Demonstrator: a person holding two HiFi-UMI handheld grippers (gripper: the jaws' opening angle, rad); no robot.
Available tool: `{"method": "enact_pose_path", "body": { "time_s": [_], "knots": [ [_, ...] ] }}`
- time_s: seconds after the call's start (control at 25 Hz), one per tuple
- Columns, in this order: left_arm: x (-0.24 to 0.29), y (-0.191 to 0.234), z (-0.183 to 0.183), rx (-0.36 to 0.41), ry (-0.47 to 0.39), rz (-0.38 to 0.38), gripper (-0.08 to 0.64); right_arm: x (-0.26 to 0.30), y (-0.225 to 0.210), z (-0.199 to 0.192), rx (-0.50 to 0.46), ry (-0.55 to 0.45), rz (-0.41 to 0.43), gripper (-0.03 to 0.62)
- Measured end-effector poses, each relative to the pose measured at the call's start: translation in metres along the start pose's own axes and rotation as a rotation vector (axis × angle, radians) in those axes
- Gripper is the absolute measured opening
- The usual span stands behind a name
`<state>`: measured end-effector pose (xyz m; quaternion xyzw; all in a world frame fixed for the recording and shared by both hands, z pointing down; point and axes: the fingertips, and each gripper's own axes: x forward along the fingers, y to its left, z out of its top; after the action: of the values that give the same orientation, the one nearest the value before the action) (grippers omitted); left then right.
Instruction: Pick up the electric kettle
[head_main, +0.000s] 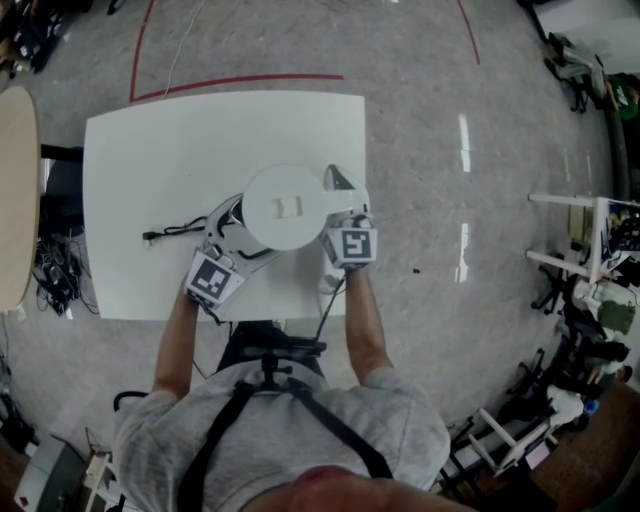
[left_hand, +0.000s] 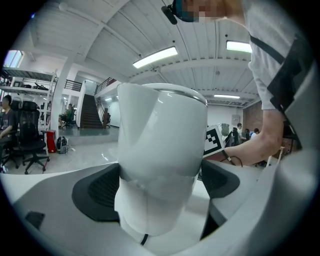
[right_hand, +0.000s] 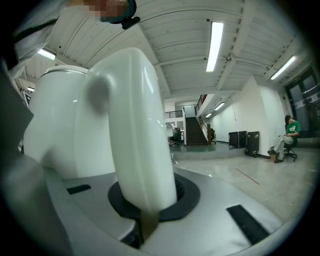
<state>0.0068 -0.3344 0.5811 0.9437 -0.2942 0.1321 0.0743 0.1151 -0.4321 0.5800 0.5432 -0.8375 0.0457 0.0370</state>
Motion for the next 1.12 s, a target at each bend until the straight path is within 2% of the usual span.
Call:
{"method": "enact_pose_path", "body": {
  "time_s": [0.32,0.56,0.72,1.12],
  "knots": [
    [-0.009,-0.006,0.001,-0.025,-0.001,0.017,0.509,-0.003,0.007,0.007,0.004,-0.007,0.032,0.008],
    [-0.026,-0.013,0.007,0.006,-0.019,0.036,0.508,-0.012,0.023,0.011,-0.008,0.013,0.065,0.008],
    [-0.038,-0.021,0.01,0.014,-0.027,0.048,0.508,-0.019,0.032,0.024,-0.005,-0.046,0.071,0.008],
    [-0.071,-0.048,0.02,0.03,-0.047,0.066,0.508,-0.05,0.057,0.043,-0.011,-0.068,0.095,0.008]
  ]
}}
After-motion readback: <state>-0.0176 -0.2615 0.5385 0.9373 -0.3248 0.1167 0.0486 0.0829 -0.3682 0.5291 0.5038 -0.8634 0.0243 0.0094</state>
